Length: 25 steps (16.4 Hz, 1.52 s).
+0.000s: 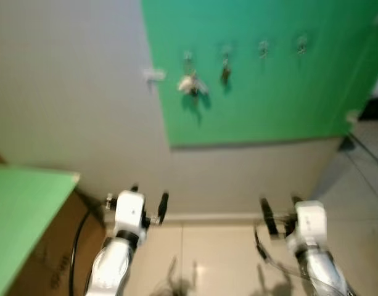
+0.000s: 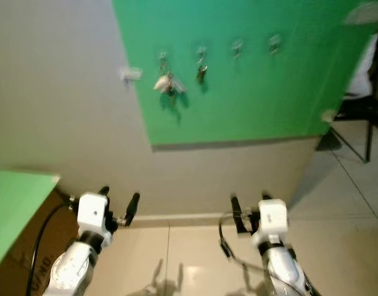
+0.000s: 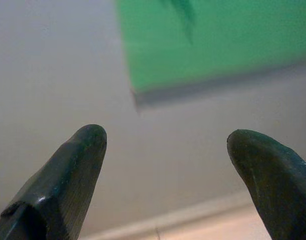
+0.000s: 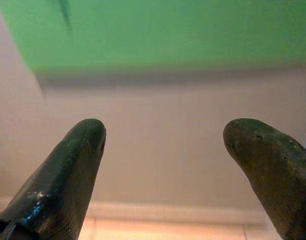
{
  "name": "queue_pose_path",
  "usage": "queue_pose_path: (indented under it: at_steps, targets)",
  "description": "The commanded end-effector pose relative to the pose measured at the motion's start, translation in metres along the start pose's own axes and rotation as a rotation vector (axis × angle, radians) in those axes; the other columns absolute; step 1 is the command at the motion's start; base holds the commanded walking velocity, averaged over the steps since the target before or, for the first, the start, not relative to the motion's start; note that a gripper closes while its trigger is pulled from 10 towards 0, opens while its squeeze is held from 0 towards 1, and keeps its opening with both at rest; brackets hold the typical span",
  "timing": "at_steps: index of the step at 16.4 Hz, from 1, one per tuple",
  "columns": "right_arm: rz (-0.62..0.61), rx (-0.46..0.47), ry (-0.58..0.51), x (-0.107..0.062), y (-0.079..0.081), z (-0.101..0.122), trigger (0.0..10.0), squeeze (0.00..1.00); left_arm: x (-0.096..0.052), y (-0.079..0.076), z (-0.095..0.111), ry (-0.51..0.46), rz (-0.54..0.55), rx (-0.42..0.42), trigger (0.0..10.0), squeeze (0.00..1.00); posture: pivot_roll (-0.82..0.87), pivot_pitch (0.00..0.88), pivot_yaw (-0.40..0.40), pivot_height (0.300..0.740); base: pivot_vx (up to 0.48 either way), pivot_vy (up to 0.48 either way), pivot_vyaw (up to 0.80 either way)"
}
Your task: Hang keys on a hook
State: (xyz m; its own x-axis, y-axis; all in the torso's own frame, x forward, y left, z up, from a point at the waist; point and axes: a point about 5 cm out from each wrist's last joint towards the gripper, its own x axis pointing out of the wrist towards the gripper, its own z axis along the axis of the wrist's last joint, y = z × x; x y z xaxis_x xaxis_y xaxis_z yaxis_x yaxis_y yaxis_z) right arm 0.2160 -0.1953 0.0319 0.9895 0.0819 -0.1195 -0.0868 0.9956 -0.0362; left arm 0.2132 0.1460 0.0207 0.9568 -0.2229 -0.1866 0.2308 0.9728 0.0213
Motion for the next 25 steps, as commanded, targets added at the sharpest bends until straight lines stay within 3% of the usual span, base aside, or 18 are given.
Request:
queue_pose_path:
  at_steps: [1,5,10,13,19,21,23,25]
  targets:
    - [-0.022,0.019,0.041,-0.005,-0.002,-0.008,10.0,0.00,0.005,0.001,-0.001,0.033,-0.025,0.007,10.0,0.00,-0.24,0.000,0.143,0.740,0.000,0.000,0.00]
    - [-0.005,0.015,0.036,0.006,0.002,-0.005,10.0,0.00,0.014,0.006,0.007,0.025,-0.043,-0.012,10.0,0.00,-0.23,0.000,0.145,0.740,0.000,0.000,0.00]
    - [0.019,0.000,0.035,0.023,0.003,0.000,10.0,0.00,0.025,0.010,0.013,0.015,-0.009,-0.061,10.0,0.00,-0.23,0.000,0.141,0.740,0.000,0.480,0.00]
    - [0.074,-0.048,0.056,0.032,-0.001,0.007,10.0,0.00,0.019,0.004,0.001,0.044,0.036,-0.089,10.0,0.00,-0.21,0.016,0.083,0.740,0.000,0.479,0.00]
    - [0.134,-0.111,0.111,0.049,-0.023,0.018,10.0,0.00,0.015,-0.018,-0.005,0.033,0.063,-0.094,10.0,0.00,-0.18,0.036,-0.072,0.740,0.000,0.000,0.00]
    - [0.143,-0.077,0.116,0.058,-0.025,0.019,10.0,0.00,0.004,-0.025,0.000,0.013,0.021,-0.044,10.0,0.00,-0.17,0.031,-0.074,0.740,0.000,0.000,0.00]
    - [0.143,-0.010,0.116,0.062,-0.020,0.014,10.0,0.00,-0.009,-0.021,0.009,-0.007,-0.005,-0.016,10.0,0.00,-0.12,0.029,-0.047,0.740,0.000,0.000,0.00]
    - [0.154,-0.014,0.118,0.060,-0.012,0.008,10.0,0.00,-0.008,-0.018,0.016,-0.019,-0.002,-0.004,10.0,0.00,-0.10,0.022,-0.026,0.740,0.000,0.000,0.00]
